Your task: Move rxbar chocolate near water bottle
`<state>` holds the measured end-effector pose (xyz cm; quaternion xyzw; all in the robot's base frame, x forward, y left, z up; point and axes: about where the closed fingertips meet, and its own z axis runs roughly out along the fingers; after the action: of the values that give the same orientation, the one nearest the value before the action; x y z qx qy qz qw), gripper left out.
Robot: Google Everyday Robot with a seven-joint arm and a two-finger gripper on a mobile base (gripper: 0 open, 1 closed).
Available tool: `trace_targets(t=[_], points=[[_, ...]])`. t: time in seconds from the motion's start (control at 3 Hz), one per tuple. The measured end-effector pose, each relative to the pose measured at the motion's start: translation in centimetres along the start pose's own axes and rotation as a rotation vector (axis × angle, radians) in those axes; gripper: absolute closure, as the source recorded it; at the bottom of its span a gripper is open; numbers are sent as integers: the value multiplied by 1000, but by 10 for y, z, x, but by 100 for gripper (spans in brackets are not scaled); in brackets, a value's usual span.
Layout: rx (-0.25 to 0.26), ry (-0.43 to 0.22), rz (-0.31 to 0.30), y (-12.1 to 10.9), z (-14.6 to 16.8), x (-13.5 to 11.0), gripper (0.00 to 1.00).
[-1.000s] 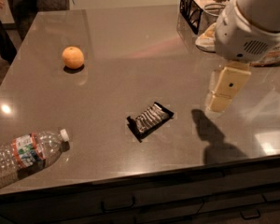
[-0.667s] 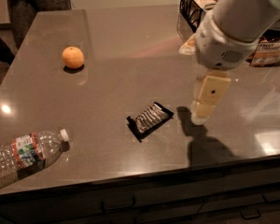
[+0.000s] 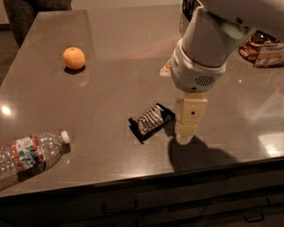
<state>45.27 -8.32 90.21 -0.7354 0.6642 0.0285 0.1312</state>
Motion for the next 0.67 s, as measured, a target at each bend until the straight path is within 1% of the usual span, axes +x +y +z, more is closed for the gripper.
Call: trace_targets(t=[0.33,0.67], points=[[-26,7,-35,2,19,-13,0],[-40,19,-61,-2,30,-24,0]])
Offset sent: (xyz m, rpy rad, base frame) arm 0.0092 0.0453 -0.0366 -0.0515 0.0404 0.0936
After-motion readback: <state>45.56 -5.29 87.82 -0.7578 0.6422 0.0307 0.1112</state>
